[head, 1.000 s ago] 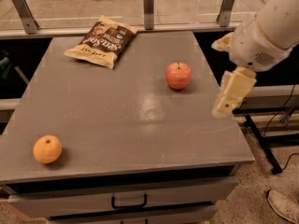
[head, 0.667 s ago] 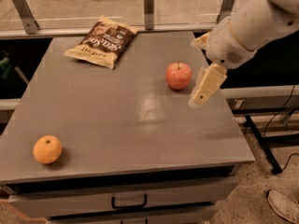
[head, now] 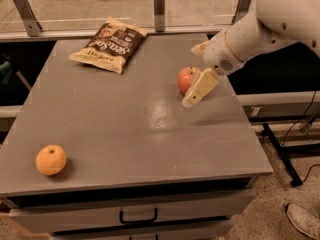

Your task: Pick apple

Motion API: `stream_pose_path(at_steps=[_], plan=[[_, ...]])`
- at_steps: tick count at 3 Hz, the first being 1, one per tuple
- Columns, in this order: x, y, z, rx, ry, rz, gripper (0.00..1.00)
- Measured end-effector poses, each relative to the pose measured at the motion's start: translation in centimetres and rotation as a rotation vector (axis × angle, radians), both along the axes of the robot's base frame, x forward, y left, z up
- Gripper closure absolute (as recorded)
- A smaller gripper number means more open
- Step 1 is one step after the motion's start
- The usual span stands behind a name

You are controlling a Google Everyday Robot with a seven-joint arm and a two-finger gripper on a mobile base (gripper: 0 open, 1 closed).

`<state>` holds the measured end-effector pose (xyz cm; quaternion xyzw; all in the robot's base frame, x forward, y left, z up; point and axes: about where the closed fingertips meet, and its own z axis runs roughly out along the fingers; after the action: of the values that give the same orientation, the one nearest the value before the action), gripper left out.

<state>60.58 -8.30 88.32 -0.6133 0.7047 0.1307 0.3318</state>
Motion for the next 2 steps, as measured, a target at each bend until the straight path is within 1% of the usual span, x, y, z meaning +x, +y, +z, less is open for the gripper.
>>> stream_pose_path(at_steps=[1,2], plan=[[1.28,0.07,-2.43,0.040,0.043,-0.023,0.18],[1.53,0.98,-2.80,0.089,0.063,-0.009,0.42]])
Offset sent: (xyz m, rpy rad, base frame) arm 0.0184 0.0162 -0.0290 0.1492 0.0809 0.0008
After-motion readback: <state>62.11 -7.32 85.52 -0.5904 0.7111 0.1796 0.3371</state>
